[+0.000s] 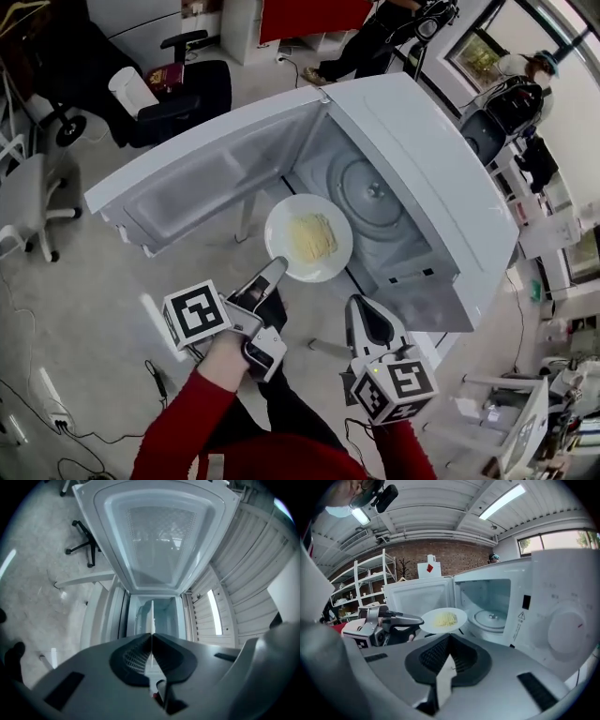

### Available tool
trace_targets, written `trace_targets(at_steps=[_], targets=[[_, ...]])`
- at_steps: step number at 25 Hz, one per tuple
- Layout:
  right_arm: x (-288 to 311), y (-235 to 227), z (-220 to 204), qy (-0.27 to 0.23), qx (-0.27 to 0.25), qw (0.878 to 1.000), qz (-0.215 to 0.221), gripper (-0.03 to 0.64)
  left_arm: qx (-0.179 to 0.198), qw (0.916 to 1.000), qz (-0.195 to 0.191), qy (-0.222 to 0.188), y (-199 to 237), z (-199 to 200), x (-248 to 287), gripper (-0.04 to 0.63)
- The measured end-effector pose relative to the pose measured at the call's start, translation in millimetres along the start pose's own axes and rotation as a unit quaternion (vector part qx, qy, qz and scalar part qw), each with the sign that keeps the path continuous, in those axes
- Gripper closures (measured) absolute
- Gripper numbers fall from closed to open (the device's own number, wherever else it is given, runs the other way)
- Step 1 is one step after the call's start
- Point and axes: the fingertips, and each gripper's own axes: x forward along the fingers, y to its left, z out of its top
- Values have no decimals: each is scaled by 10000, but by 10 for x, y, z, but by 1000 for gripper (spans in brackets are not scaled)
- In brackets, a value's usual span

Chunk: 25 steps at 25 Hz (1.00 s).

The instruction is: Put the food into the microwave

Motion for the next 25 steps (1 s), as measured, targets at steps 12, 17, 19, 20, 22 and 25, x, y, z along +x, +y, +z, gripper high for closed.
trace_targets(at_steps=[12, 17, 19, 20, 22, 25], targets=[[405, -299, -166, 312, -495, 9980, 233, 603, 205, 9991, -322, -207, 321, 62, 695, 575], [539, -328, -137, 346, -633, 9973, 150, 603, 321, 9992, -248, -30, 350, 107, 937, 575], [575, -371, -135, 410, -672, 9969, 91, 603, 335, 9990, -280, 28, 343, 98, 1037, 575], [594, -402, -124, 450, -684, 9966, 60, 603, 348, 9990, -291, 64, 334, 91, 1096, 575], [649, -476, -50, 517, -713, 9961, -1, 603, 383, 9987, -299, 151, 287, 88, 1246, 575], [861, -530, 150, 547, -779, 9954, -106, 603, 469, 9980, -294, 302, 203, 219, 1498, 575]])
